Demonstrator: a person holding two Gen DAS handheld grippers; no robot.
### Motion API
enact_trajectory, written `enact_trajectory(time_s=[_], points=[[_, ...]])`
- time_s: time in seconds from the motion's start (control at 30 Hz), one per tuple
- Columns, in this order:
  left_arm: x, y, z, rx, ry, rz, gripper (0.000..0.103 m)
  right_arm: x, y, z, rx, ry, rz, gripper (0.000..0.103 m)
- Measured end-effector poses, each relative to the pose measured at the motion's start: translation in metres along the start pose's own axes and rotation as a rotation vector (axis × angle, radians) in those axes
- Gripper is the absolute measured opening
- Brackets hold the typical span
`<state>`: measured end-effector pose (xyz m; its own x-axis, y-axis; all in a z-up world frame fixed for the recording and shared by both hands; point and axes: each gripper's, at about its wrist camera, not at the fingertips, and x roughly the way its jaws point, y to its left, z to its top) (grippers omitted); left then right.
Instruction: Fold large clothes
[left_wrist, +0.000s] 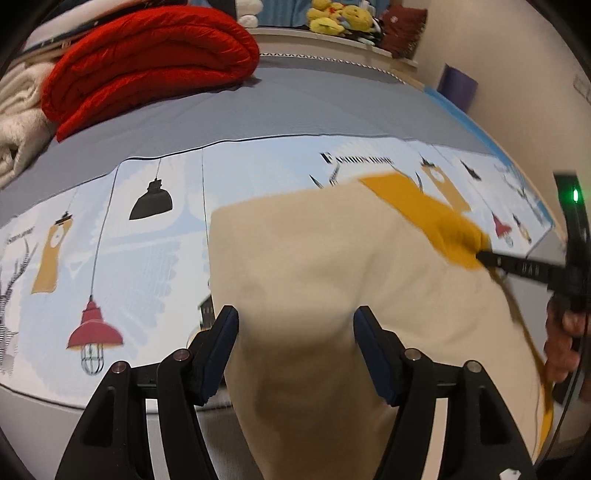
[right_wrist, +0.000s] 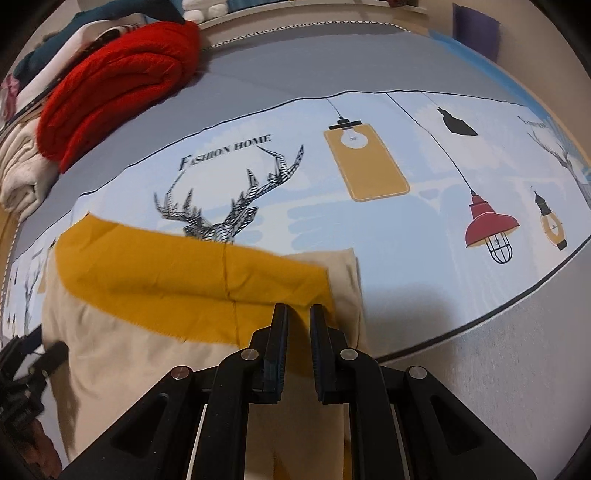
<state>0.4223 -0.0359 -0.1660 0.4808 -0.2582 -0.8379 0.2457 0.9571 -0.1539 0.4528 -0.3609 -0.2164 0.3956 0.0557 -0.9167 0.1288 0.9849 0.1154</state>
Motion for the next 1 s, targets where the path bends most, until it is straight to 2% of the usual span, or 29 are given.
enact_trajectory(time_s=[0.1,0.2,0.33,0.4,0.43,0.5,0.53,0.57,0.63,0.67,0.8,0.9,1.0], points=[[0.008,0.013,0.011,-0.05,-0.008,-0.029,0.066,0.007,-0.005,0.004,0.017,0.007,-0.008,0.013],[0.022,0.024,0.017,-0.104,0.017,-0.047,0.066,0.013,-0.007,0.006,0.029,0.019,-0.007,0.013],[0.032,0.037,0.022,-0.199,0.046,-0.064,0.077,0.017,-0.008,0.005,0.022,0.03,-0.007,0.013],[0.025,0.046,0.025,-0.261,0.059,-0.079,0.077,0.013,-0.012,0.004,0.027,0.024,0.001,0.013],[0.015,0.047,0.027,-0.271,0.039,-0.055,0.077,0.009,-0.015,0.005,0.034,0.014,0.011,0.014],[-0.014,0.047,0.03,-0.257,-0.016,0.025,0.072,-0.005,-0.023,0.004,0.041,-0.015,0.026,0.022],[-0.03,0.048,0.03,-0.249,-0.04,0.031,0.072,-0.013,-0.026,0.004,0.035,-0.03,0.02,0.034],[-0.045,0.049,0.027,-0.248,-0.059,0.018,0.072,-0.023,-0.029,0.003,0.026,-0.053,0.014,0.048],[-0.07,0.053,0.013,-0.275,-0.07,-0.01,0.073,-0.044,-0.035,-0.001,0.018,-0.087,0.055,0.065],[-0.077,0.054,0.005,-0.291,-0.061,-0.029,0.073,-0.053,-0.037,-0.004,0.014,-0.097,0.086,0.07],[-0.091,0.053,-0.043,-0.325,0.046,-0.105,0.073,-0.08,-0.04,-0.023,0.006,-0.094,0.164,0.074],[-0.082,0.049,-0.075,-0.357,0.117,-0.167,0.073,-0.079,-0.036,-0.049,-0.014,-0.007,0.224,0.074],[-0.056,0.052,-0.093,-0.402,0.155,-0.173,0.073,-0.069,-0.032,-0.073,-0.051,0.075,0.255,0.074]])
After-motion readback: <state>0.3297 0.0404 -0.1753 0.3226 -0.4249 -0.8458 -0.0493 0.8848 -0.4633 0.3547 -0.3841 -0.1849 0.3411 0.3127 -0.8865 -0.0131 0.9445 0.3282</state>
